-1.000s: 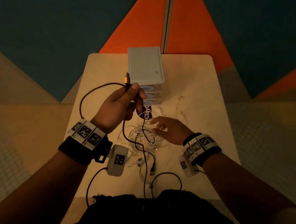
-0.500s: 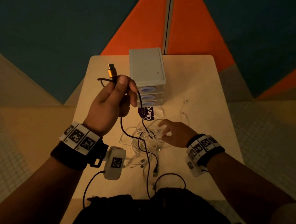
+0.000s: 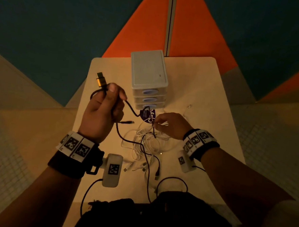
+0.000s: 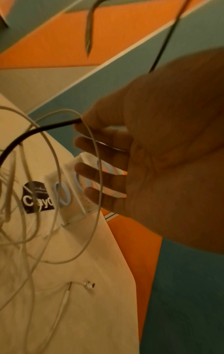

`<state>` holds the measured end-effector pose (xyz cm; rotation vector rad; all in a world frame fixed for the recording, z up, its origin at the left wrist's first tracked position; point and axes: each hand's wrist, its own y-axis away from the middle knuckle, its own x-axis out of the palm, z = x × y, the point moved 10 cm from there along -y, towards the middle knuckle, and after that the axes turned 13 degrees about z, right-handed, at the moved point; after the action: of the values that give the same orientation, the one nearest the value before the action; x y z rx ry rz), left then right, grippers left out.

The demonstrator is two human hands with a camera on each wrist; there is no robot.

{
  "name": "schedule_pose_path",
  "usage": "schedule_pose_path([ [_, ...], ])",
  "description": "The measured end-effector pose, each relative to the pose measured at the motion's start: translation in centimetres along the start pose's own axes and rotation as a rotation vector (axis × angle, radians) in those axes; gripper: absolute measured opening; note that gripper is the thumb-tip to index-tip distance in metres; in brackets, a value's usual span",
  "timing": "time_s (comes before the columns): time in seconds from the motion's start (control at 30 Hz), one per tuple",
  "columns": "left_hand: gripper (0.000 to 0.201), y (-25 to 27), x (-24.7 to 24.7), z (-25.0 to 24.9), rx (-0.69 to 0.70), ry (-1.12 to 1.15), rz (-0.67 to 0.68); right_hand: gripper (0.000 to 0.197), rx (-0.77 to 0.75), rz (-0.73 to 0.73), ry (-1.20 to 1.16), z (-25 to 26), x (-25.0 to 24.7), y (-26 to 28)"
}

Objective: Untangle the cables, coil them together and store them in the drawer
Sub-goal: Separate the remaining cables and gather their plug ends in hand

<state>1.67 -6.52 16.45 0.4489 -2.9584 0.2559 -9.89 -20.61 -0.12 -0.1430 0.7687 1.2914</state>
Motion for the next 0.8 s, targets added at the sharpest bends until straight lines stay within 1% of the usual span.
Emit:
schedule_pose_path([
  [0.1,0.035,0.6,-0.5,1.0,-0.026,-0.151,-0.01,0.009,0.0,0.009,-0.083,0.2,-0.7,0.1],
  [0.2,0.037,0.8,-0.7,2.0,-0.099,-0.4,-0.032,0.006,0.034,-0.033,-0.149,0.6,-2.2,-0.1],
  [0.3,0.04,0.6,-0.3,3.5,-0.179,-0.615,0.026,0.009,0.079,-0.072,-0.221,0.4,-3.7,-0.2],
  [0.4,0.04,0.3,0.6,4.5,-0.207,-0.73,0.079,0.014,0.076,-0.104,-0.214,0.7,-4.9,0.3],
  [0.5,0.037,0.0,0.4,5.7,-0.241,-0.766,0.056,0.016,0.015,-0.148,-0.137,2.1,-6.0,1.6],
  [0.53,0.036,-0.2,0.3,6.4,-0.271,-0.769,0.071,0.016,-0.016,-0.167,-0.121,2.7,-6.3,2.0],
  [0.6,0.037,-0.5,0.9,7.8,-0.326,-0.864,0.167,0.017,-0.1,-0.181,-0.154,4.0,-6.6,2.6],
  [0.67,0.04,-0.9,2.3,8.5,-0.328,-1.04,0.28,0.016,-0.185,-0.152,-0.216,5.5,-6.5,2.8],
  [0.7,0.038,-1.1,3.0,8.7,-0.309,-1.102,0.312,0.015,-0.221,-0.121,-0.243,6.2,-6.4,2.8],
  [0.77,0.03,-1.7,4.1,8.8,-0.275,-1.147,0.327,0.013,-0.279,-0.061,-0.285,7.4,-6.0,2.7],
  [0.8,0.029,-2.1,4.4,8.8,-0.269,-1.145,0.319,0.012,-0.299,-0.037,-0.308,7.9,-5.9,2.8],
])
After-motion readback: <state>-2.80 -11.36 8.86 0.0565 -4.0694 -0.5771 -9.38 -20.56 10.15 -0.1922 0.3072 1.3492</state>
